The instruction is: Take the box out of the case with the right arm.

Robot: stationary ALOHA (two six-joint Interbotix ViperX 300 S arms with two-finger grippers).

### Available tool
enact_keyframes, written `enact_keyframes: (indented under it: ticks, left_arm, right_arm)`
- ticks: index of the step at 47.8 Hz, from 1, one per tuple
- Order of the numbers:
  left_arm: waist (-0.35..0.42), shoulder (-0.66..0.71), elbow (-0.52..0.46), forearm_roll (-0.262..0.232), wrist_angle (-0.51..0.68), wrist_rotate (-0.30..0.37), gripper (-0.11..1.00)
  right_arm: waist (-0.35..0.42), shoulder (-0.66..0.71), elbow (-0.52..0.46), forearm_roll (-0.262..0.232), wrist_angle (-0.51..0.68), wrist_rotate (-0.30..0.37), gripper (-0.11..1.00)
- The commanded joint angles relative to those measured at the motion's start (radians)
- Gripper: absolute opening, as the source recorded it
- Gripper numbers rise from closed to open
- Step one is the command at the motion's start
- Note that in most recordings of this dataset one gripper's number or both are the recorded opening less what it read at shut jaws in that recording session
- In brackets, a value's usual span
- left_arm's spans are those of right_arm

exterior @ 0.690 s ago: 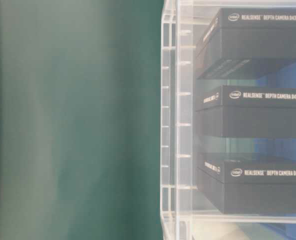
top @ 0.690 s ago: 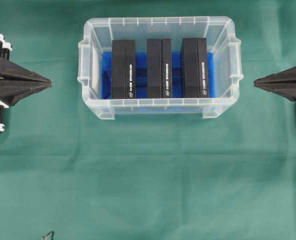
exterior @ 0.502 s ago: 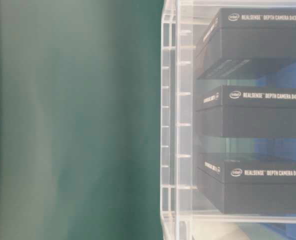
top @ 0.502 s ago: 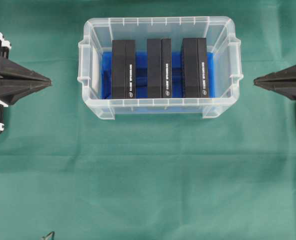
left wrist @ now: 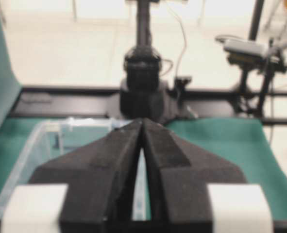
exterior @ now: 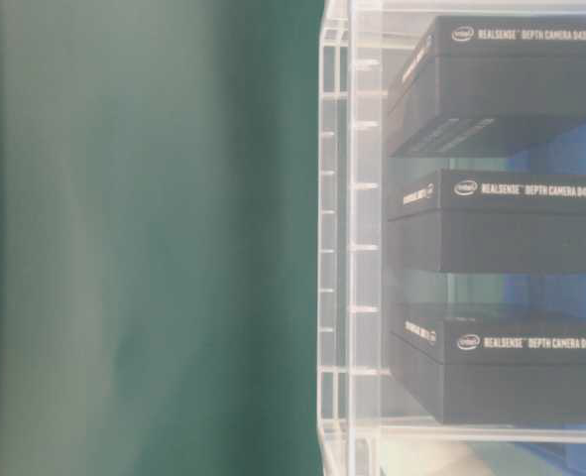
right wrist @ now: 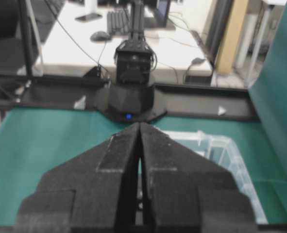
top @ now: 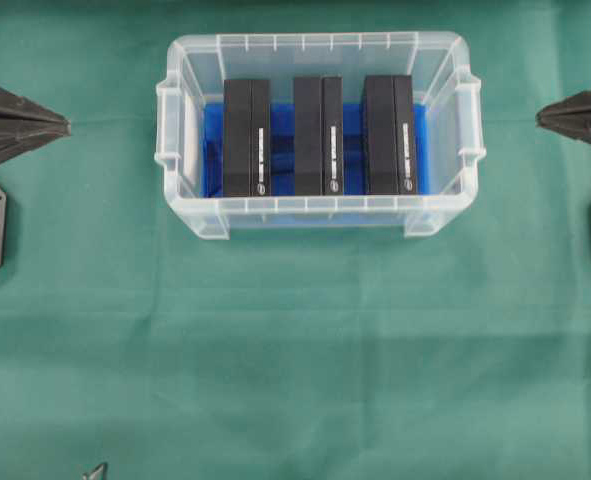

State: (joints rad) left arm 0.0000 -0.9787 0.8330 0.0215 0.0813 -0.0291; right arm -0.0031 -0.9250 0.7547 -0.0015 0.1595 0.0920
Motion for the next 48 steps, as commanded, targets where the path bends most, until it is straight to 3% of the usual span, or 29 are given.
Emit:
enact_keyframes:
  ticks: [1,16,37,43,48]
  left_arm:
    - [0.005,0.015,-0.095,0.003,0.117,0.002,0.02]
    - [0.005,0.031,-0.17,0.003,0.334,-0.008,0.02]
    - [-0.034,0.14,-0.327,0.002,1.074,-0.1,0.02]
    - [-0.048,0.172,-0.351,0.002,1.195,-0.14,0.02]
    - [-0.055,0.186,-0.354,0.002,1.233,-0.164,0.02]
  right_arm:
    - [-0.003,0.031,-0.097,0.003,0.063,0.005,0.01]
    - [-0.005,0.057,-0.132,0.003,0.245,0.009,0.01]
    - [-0.008,0.183,-0.25,-0.002,1.048,0.206,0.01]
    - [-0.008,0.224,-0.275,-0.002,1.229,0.247,0.01]
    - [-0.008,0.249,-0.285,-0.005,1.281,0.264,0.01]
